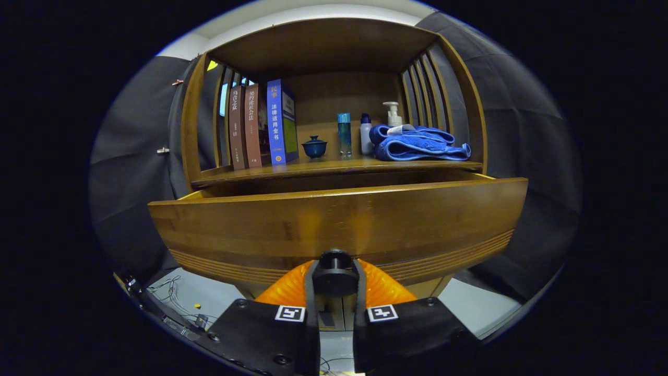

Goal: Pull open the drawer, take out the items inside it, and place them on the countertop above the cabinet.

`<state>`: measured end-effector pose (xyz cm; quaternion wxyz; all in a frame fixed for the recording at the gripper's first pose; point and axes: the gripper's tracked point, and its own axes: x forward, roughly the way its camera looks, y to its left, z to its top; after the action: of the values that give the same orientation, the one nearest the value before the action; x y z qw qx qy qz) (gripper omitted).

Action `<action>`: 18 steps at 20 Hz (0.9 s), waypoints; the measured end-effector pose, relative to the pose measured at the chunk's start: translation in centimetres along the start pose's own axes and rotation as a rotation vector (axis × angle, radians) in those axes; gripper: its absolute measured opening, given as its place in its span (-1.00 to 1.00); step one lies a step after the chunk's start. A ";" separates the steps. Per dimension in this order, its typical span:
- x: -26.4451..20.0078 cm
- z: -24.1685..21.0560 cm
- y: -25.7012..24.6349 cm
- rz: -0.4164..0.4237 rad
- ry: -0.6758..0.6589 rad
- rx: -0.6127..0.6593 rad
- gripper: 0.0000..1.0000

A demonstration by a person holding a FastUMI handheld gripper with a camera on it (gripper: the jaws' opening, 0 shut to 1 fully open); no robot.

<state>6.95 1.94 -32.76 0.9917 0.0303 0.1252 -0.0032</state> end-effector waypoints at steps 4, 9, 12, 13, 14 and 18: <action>-2.0 -0.5 -0.1 -0.002 -0.004 0.016 -0.42; -4.3 -1.6 -0.3 -0.008 -0.006 0.031 -0.42; -4.8 -2.1 -0.3 -0.009 0.007 0.036 -0.42; -4.9 -2.0 -0.2 -0.007 0.005 0.032 -0.42; -4.8 -2.0 -0.2 -0.006 0.005 0.025 -0.42; -5.3 -2.8 -0.4 -0.003 0.022 0.035 -0.08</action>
<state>1.11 1.72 -34.22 0.9896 0.0474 0.1358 -0.0066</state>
